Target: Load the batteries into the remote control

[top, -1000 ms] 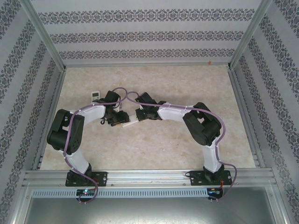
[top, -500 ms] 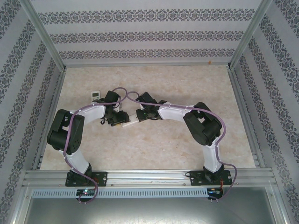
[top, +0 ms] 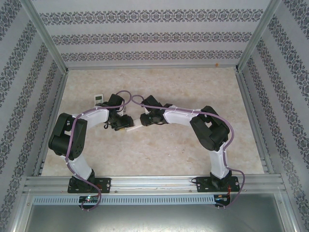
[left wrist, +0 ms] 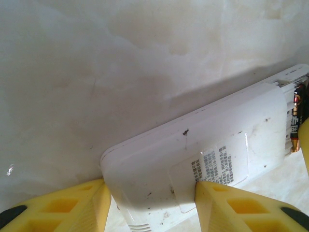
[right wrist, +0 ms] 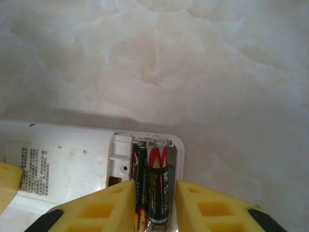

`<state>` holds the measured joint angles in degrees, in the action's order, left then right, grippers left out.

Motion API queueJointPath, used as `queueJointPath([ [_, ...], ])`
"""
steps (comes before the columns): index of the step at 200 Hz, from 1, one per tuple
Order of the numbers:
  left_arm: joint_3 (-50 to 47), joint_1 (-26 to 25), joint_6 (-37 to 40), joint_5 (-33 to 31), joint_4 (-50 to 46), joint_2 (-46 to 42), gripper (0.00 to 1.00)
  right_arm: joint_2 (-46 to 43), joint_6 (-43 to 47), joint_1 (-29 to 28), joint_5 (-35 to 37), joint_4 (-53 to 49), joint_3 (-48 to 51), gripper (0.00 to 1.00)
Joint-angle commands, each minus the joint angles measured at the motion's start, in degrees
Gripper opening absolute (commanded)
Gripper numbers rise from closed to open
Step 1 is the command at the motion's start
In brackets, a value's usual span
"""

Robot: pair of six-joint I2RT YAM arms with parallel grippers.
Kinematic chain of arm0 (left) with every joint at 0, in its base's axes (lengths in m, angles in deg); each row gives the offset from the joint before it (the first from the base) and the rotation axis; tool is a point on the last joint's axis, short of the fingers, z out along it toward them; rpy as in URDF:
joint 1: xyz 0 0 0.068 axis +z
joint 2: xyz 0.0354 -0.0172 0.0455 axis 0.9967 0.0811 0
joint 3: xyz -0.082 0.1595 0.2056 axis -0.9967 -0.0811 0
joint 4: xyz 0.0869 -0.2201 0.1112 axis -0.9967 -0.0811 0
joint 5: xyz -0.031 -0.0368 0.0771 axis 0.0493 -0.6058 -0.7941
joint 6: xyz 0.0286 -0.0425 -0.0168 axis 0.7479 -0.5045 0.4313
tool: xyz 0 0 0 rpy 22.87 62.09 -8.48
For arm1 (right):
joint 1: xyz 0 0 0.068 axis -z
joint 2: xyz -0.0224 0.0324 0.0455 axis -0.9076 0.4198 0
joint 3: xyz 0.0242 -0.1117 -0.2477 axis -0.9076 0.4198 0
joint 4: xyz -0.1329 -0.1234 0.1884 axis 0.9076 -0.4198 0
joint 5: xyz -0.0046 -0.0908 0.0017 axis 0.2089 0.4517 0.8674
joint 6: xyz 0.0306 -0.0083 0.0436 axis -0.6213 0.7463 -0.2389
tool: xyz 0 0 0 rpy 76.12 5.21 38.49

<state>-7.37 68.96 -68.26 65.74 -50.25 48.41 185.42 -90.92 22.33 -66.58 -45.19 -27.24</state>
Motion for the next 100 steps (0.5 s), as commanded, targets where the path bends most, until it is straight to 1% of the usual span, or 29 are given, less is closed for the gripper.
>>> queueJointPath([
  [1, -2.5, 0.4, -0.4, -5.1, 8.1, 5.8, 0.50, -2.7, 0.0, 0.7, -1.1, -3.2, -1.6, 0.29],
  [37, -2.5, 0.4, -0.4, -5.0, 8.1, 5.7, 0.50, -1.8, -1.3, 1.7, -1.4, -2.7, -3.0, 0.21],
  [100, -2.6, 0.3, -0.4, -5.1, 8.2, 5.7, 0.50, 1.1, -1.3, 2.1, -2.4, -2.8, -6.1, 0.19],
])
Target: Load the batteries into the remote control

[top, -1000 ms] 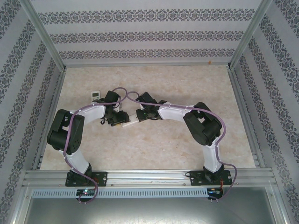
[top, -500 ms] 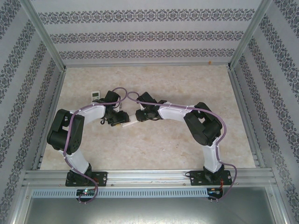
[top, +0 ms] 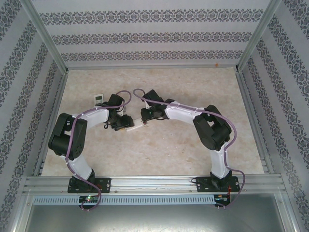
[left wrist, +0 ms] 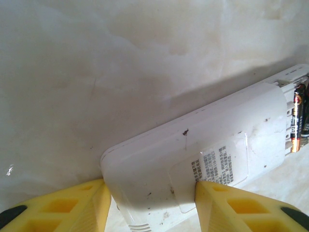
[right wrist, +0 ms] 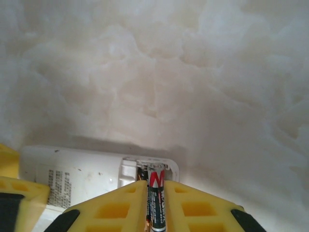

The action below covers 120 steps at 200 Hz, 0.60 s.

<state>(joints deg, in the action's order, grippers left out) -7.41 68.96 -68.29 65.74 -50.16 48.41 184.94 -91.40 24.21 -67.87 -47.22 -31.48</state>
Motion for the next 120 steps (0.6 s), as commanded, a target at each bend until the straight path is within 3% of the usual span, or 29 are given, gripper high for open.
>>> queueJointPath([
  [1, -2.6, 0.4, -0.3, -5.2, 8.1, 5.8, 0.50, 1.6, -0.8, 0.2, -1.1, -0.7, -1.9, 0.19],
  [120, -2.4, 0.3, -0.4, -5.1, 8.2, 6.0, 0.50, 4.7, -0.5, -0.3, -1.3, -1.0, -2.0, 0.18],
])
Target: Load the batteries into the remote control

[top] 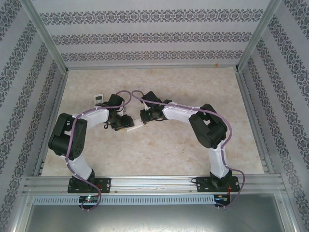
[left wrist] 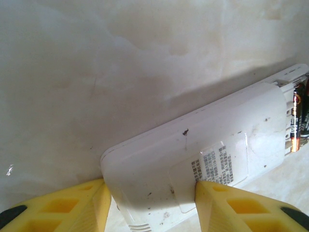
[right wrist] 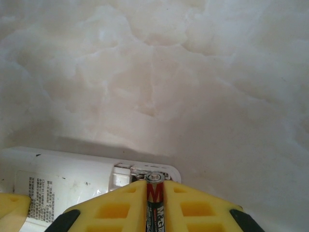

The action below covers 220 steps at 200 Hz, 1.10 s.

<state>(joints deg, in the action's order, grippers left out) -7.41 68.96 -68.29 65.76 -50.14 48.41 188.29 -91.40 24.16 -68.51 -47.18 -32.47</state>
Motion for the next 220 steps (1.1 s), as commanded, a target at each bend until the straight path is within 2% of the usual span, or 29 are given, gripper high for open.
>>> queueJointPath([
  [1, -2.4, 0.4, -0.3, -5.1, 8.2, 6.0, 0.50, 1.5, -0.5, -0.3, -0.6, -1.0, -1.1, 0.18],
  [72, -2.4, 0.3, -0.3, -5.3, 8.1, 5.9, 0.50, 2.5, 2.0, -2.5, 2.6, -4.1, 1.6, 0.16],
  [130, -3.0, 0.4, -0.3, -5.4, 8.4, 5.4, 0.50, 1.2, -1.7, -3.8, 0.9, -4.2, 11.5, 0.14],
  [172, -2.7, 0.3, -0.5, -4.9, 8.2, 5.2, 0.50, 1.7, -3.6, -4.0, -2.7, -4.7, 12.8, 0.14],
  [201, -2.1, 0.3, 0.5, -6.1, 7.5, 5.3, 0.50, -1.9, -5.7, -3.1, -5.2, -4.6, 11.5, 0.16],
  [220, -0.3, 0.3, 1.9, -8.5, 5.7, 5.7, 0.52, -8.2, -6.8, -2.3, -4.2, -4.1, 10.7, 0.19],
])
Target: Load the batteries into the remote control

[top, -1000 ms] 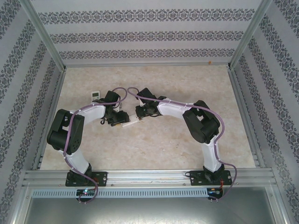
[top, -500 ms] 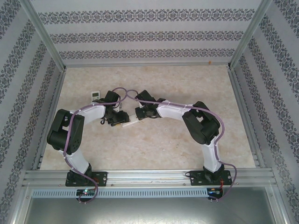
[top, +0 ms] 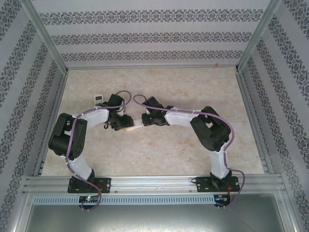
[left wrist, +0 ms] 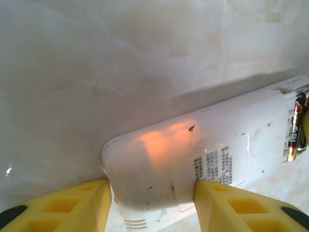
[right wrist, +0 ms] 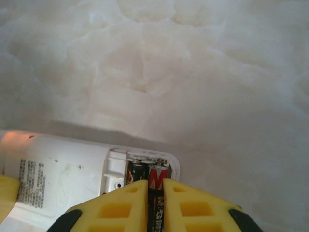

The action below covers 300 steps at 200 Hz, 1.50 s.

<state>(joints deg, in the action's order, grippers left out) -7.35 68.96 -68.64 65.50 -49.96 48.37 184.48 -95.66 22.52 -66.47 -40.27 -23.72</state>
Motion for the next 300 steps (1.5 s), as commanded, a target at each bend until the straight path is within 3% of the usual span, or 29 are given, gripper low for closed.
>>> queueJointPath([
  [1, -0.2, 0.3, 2.4, -8.4, 5.4, 5.7, 0.53, -4.8, -2.6, -0.6, -6.0, -11.0, 2.0, 0.20],
  [42, 1.9, 0.5, 3.5, -9.6, 4.0, 3.6, 0.59, -17.4, 3.8, 4.7, 3.4, -10.2, 5.6, 0.38],
  [71, 1.8, 0.5, 3.8, -10.1, 3.8, -0.4, 0.69, -19.5, 17.3, 13.3, 0.6, -14.8, 5.9, 0.61],
  [94, 1.1, 0.4, 4.0, -9.6, 4.1, -4.6, 0.80, -17.4, 10.2, 20.4, -0.8, -19.6, 4.1, 0.68],
  [110, -0.3, 0.4, 3.7, -8.6, 5.8, -7.9, 0.86, -16.5, 4.0, 23.1, 0.8, -18.1, 6.1, 0.89],
  [122, -1.7, 0.4, 3.5, -7.7, 7.0, -9.7, 0.90, -15.5, 2.1, 23.5, 1.6, -17.1, 6.9, 0.97],
  [146, -3.2, 0.4, 4.6, -5.2, 8.6, -11.9, 0.95, -11.5, 7.9, 23.8, 0.7, -18.4, 4.8, 0.96],
  [165, -4.0, 0.4, 5.5, -4.0, 8.6, -12.8, 0.97, -10.5, 21.7, 23.7, -0.1, -23.8, 1.3, 0.92],
  [197, -5.6, 0.4, 4.9, -2.3, 11.5, -14.1, 0.99, -12.7, 45.9, 23.7, 5.6, -21.0, 4.6, 0.95],
  [207, -5.4, 0.4, 4.8, -1.6, 11.8, -14.3, 1.00, -11.5, 48.7, 24.4, 6.5, -22.1, 3.5, 0.96],
  [233, -5.6, 0.4, 4.7, -1.4, 12.6, -14.5, 1.00, -8.2, 58.9, 25.2, -1.4, -25.0, 1.7, 0.97],
  [247, -5.4, 0.4, 5.0, -1.4, 12.5, -14.3, 1.00, -7.0, 63.9, 25.2, -2.2, -25.4, 1.4, 0.97],
  [300, -5.6, 0.4, 4.8, -1.7, 13.1, -13.3, 1.00, -0.3, 68.9, 26.7, -2.8, -28.2, -4.6, 0.91],
])
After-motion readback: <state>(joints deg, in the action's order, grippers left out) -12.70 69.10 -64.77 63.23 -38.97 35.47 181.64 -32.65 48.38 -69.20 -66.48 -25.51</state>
